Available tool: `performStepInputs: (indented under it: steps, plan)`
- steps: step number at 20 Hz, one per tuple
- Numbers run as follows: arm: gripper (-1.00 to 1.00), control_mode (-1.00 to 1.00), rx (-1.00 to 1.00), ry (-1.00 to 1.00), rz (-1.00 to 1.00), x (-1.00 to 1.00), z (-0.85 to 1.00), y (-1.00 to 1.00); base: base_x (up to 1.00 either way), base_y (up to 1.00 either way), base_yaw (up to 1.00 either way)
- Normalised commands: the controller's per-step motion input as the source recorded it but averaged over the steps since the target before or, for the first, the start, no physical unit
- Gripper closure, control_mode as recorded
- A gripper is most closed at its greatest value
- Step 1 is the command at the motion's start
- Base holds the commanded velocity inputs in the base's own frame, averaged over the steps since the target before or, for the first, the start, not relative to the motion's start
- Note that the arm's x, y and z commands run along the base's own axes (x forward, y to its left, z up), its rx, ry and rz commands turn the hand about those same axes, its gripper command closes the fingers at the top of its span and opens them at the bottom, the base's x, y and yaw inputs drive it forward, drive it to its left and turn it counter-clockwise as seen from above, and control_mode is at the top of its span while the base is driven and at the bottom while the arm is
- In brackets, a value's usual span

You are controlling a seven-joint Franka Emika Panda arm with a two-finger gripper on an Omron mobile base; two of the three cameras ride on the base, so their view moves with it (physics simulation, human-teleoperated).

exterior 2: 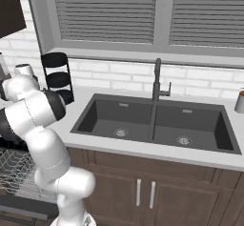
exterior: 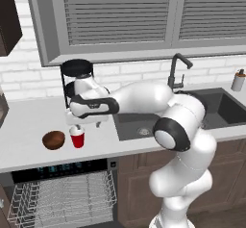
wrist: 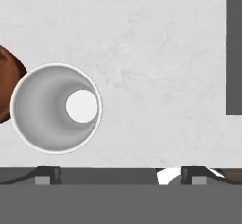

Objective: Pick up the cup and bowl from the counter, place them in the dishwasher, and close the dishwasher door.

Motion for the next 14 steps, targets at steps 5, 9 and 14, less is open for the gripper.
performStepInputs:
  steps: [5, 9, 14]
  plan:
    - [-1.0, -1.0, 0.0, 0.0, 0.0, 0.13, -0.21, 0.33, 0.0, 0.0, 0.0]
    - [-1.0, -1.0, 0.0, 0.0, 0.0, 0.19, -0.29, 0.03, 0.0, 0.0, 0.0]
    - [-1.0, -1.0, 0.0, 0.0, 0.0, 0.26, -0.26, 0.0, 0.0, 0.0, 0.0]
